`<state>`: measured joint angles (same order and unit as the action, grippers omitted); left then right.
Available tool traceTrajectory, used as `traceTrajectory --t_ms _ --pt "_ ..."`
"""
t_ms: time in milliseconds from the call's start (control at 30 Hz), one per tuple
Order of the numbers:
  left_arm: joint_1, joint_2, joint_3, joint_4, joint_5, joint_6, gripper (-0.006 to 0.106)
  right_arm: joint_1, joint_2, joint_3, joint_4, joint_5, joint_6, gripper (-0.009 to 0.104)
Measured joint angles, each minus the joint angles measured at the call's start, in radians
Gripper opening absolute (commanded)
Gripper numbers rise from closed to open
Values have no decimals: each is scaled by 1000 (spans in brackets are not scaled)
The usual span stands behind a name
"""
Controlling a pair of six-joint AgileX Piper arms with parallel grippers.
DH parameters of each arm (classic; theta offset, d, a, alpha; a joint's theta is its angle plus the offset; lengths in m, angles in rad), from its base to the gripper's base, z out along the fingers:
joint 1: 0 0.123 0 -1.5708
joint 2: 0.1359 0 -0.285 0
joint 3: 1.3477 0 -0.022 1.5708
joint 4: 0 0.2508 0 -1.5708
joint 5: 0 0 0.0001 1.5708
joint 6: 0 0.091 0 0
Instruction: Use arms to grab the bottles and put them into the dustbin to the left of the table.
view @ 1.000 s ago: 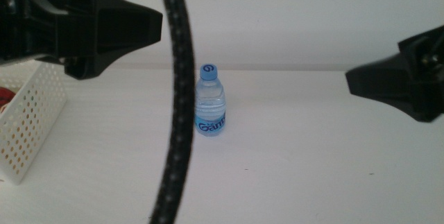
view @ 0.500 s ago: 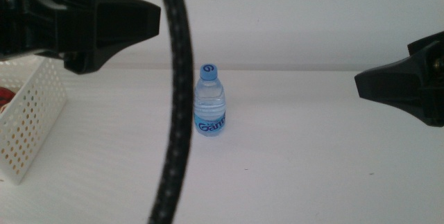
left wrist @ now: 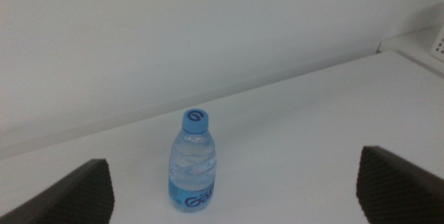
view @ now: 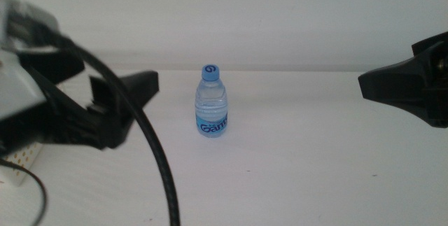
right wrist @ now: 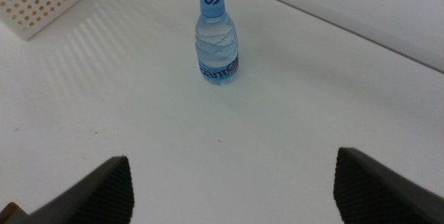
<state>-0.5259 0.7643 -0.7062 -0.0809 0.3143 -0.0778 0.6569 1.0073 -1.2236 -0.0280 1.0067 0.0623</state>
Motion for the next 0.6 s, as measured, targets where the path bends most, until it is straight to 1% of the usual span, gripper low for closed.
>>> traceTrajectory --t_ms 67,200,433,600 --pt "-12 0 55 23 -75 -32 94 0 0 0 0 0 0 77" --pt "-18 0 160 32 -186 -62 94 0 0 0 0 0 0 77" --pt "-16 38 349 3 -392 -70 94 0 0 0 0 0 0 77" --pt "-5 137 407 -2 -528 -35 94 0 0 0 0 0 0 77"
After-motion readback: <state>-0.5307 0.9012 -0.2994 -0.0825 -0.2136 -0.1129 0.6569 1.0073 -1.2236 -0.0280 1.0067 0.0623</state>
